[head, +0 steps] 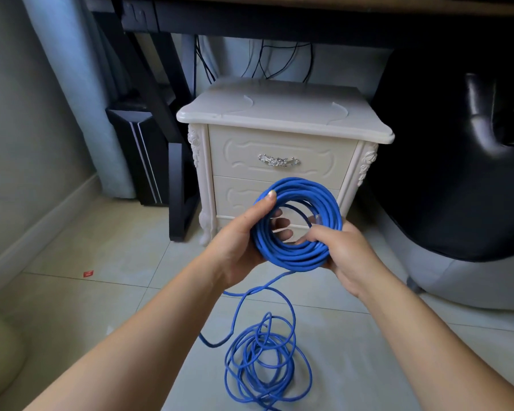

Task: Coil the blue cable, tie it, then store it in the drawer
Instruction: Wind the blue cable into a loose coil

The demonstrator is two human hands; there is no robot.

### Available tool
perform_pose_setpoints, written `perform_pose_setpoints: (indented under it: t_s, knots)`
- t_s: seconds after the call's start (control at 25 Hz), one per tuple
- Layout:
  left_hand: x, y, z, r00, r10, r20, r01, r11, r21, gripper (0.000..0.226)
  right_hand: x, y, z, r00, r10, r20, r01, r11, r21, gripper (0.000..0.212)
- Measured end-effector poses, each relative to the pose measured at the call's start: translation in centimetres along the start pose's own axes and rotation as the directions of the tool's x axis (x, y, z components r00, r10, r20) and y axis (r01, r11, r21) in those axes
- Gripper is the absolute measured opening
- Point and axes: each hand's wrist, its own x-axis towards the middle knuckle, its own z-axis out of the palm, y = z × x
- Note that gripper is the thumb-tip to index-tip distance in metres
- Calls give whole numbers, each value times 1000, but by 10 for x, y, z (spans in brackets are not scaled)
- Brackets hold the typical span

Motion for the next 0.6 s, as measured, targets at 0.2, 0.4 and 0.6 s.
perform_pose_setpoints:
  t_s: [0.2, 0.4, 0.6]
  knots:
    - [1, 6, -4, 986, 157, -55, -153, 986, 59, 34, -5, -2, -9, 928, 81, 364, -88, 996, 1, 25]
    - [-8, 15, -6, 982, 168, 92, -176, 980, 92, 26, 6, -15, -35, 919, 194, 344, -159, 979, -128, 75]
    - [-12, 20, -15, 986, 115, 121, -144, 952, 272, 17, 10, 2, -5, 1000, -6, -15, 4, 993, -118, 52]
